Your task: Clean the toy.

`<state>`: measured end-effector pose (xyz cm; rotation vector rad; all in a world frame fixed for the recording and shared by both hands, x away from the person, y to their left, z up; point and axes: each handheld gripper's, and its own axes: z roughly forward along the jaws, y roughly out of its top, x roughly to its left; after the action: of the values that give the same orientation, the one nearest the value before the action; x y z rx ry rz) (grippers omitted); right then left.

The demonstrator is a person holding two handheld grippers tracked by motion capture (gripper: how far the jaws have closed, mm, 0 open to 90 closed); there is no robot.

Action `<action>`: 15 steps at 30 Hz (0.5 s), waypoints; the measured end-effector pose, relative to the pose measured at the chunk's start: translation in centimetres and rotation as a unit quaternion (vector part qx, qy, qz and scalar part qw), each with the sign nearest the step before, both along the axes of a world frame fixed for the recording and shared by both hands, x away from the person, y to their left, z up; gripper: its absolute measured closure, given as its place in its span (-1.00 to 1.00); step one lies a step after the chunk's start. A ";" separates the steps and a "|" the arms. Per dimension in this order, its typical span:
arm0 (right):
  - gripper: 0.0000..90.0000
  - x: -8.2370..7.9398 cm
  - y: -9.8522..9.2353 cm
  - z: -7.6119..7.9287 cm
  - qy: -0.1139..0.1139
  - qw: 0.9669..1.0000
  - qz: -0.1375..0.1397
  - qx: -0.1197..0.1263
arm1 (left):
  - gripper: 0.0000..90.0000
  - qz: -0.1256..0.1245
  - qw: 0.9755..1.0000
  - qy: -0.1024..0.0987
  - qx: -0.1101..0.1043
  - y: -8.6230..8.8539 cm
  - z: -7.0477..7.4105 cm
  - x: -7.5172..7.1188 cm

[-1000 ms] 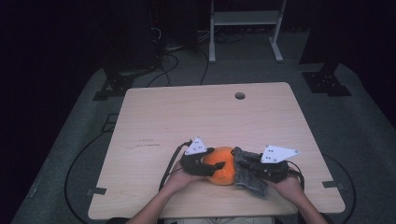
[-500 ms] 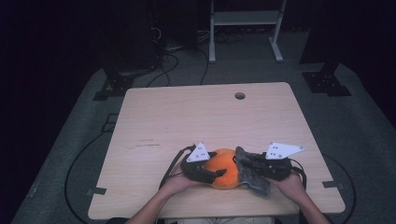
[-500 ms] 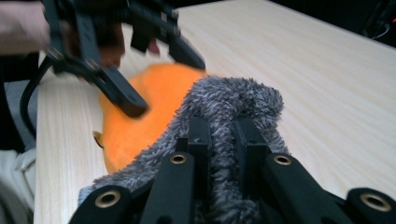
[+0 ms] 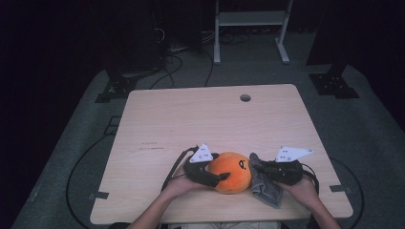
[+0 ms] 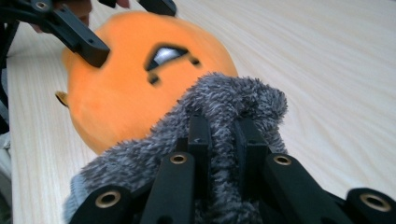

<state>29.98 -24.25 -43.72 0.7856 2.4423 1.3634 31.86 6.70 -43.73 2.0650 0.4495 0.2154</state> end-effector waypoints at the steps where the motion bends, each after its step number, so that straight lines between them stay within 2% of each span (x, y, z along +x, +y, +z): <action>1: 0.75 -0.1 -0.2 0.1 -0.001 1.000 0.003 0.011 | -0.53 -0.002 1.000 -0.003 0.002 0.0 0.0 -0.1; 2: 0.75 -0.4 -0.3 0.9 -0.012 0.999 0.015 0.043 | -0.52 -0.003 1.000 -0.006 0.003 -0.1 0.0 -0.1; 3: 0.75 -0.4 -0.3 0.9 -0.012 0.999 0.015 0.043 | -0.52 -0.003 1.000 -0.007 0.003 -0.1 0.0 -0.1; 4: 0.75 -0.5 0.4 1.6 -0.022 0.997 0.030 0.061 | -0.54 -0.004 1.000 -0.007 0.001 -0.1 0.1 -0.1; 5: 0.75 -0.5 0.4 1.6 -0.022 0.997 0.030 0.061 | -0.54 -0.007 1.000 -0.006 -0.003 0.0 0.2 -0.1; 6: 0.75 -0.5 1.4 1.6 -0.025 0.998 0.041 0.044 | -0.61 -0.014 1.000 -0.001 -0.011 0.2 0.6 0.1; 8: 0.75 -0.5 1.7 1.4 -0.026 0.998 0.044 0.037 | -0.66 -0.012 1.000 0.002 -0.016 0.4 0.8 0.2; 9: 0.75 -0.6 1.7 1.2 -0.027 0.998 0.047 0.025 | -0.71 -0.014 1.000 0.002 -0.024 0.6 1.0 0.3; 12: 0.75 -0.8 1.1 0.8 -0.016 0.999 0.047 0.021 | -0.76 -0.010 0.999 0.001 -0.034 1.2 1.2 0.5; 15: 0.75 -1.0 0.7 0.5 -0.013 0.999 0.047 0.013 | -0.82 -0.003 0.999 0.038 -0.035 1.5 0.9 1.1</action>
<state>29.00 -23.57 -43.26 0.6625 2.4750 1.4330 33.01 8.20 -42.85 2.0103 0.4895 0.1165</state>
